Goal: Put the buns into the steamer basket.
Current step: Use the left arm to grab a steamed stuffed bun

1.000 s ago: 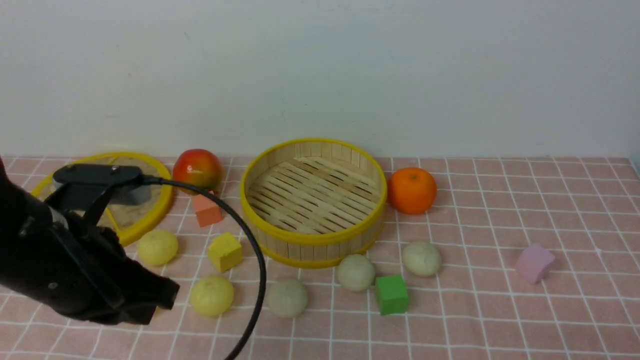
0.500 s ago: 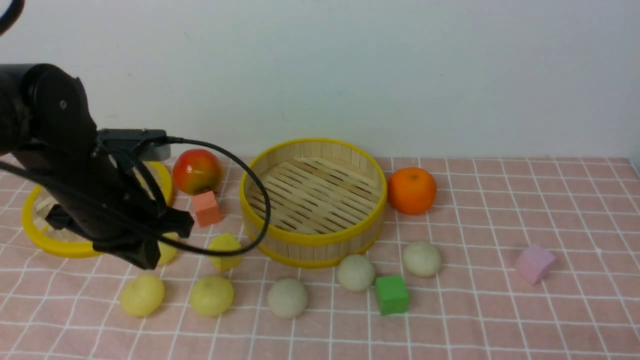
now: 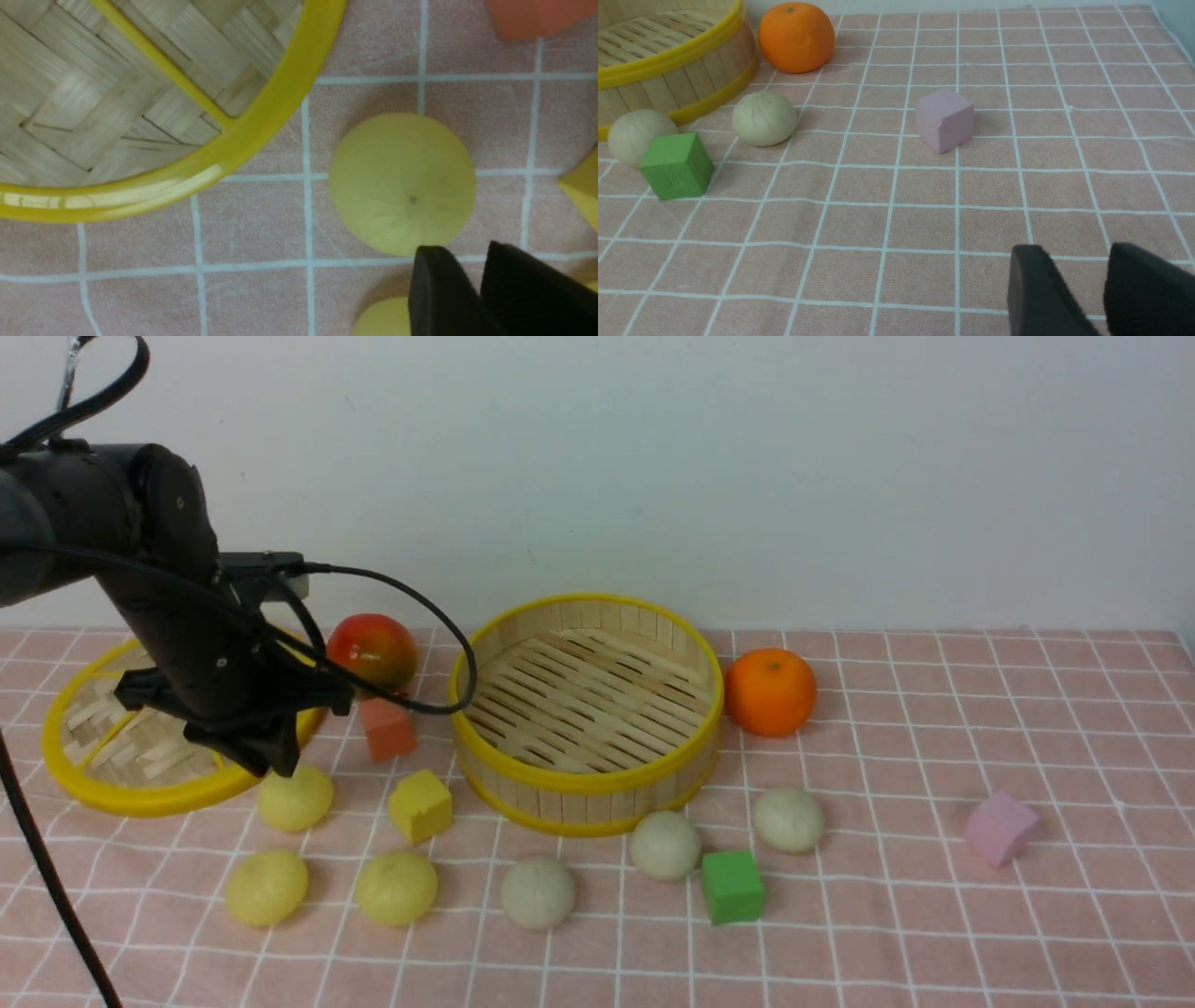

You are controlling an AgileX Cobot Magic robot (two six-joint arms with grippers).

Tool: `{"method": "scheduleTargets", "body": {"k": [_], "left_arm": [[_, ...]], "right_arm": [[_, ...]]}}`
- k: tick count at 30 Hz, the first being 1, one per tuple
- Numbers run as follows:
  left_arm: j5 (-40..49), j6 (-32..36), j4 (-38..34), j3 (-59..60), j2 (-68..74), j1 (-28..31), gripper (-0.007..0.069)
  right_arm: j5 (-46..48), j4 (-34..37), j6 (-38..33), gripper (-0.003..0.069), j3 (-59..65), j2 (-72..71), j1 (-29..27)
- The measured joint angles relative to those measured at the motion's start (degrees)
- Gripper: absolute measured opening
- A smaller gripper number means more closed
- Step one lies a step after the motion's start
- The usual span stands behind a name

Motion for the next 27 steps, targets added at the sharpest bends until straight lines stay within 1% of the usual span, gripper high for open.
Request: {"method": "scheduleTargets", "body": {"k": [2,3,4,6,10,18,27], "left_arm": [[0.22,0.0,0.72,-0.67,1.57,0.13,0.024],[0.22,0.0,0.72,-0.67,1.57,0.13,0.024],[0.03,0.0,0.99,-0.81,2.12,0.13,0.0269],[-0.66,0.0,1.15,-0.92,2.26,0.13,0.0286],[-2.4,0.0,1.15,-1.1,2.26,0.13,0.0288],[-3.99,0.0,1.15,-1.1,2.68,0.13,0.0267],[-3.37,0.0,1.19,-1.1,5.16,0.13,0.0265]], "right_arm": [[0.0,0.0,0.0,0.0239,0.0,0.0,0.0],[0.0,0.0,0.0,0.0239,0.0,0.0,0.0],[0.0,0.0,0.0,0.0239,0.0,0.0,0.0],[0.0,0.0,0.0,0.0239,0.0,0.0,0.0],[0.0,0.0,0.0,0.0239,0.0,0.0,0.0],[0.0,0.0,0.0,0.0239,0.0,0.0,0.0],[0.0,0.0,0.0,0.0239,0.0,0.0,0.0]]}}
